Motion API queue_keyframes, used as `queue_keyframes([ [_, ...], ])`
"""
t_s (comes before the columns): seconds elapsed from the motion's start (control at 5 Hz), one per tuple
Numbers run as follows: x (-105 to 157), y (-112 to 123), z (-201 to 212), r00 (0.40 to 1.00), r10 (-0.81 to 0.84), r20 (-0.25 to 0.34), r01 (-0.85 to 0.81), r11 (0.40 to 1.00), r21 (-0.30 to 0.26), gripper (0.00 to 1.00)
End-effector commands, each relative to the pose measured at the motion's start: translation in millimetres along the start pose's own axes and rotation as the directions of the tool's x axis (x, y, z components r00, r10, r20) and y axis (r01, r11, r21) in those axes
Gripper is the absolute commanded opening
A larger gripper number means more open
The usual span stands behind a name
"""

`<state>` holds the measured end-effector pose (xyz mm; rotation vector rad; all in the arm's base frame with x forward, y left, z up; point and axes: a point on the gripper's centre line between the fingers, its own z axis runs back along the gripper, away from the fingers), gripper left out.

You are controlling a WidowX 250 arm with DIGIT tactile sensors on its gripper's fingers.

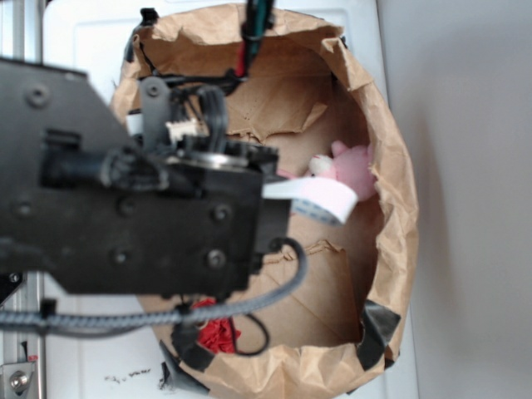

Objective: Grab the green animal.

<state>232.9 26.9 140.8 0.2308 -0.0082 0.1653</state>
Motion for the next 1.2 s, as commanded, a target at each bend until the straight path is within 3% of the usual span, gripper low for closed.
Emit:
queue_keyframes([
  [0.0, 16, 47, 30, 0.992, 0.054, 0.115, -0.034, 0.985, -0.17, 0.0],
  [0.2, 24, 49, 32, 0.991, 0.071, 0.114, -0.049, 0.981, -0.185, 0.0],
  [0.6, 16, 38, 35, 0.981, 0.074, 0.182, -0.04, 0.982, -0.184, 0.0],
  [0.8, 6, 31, 35, 0.97, 0.088, 0.226, -0.05, 0.984, -0.172, 0.0],
  [1.0, 8, 27, 27, 0.972, 0.084, 0.22, -0.051, 0.988, -0.148, 0.0],
])
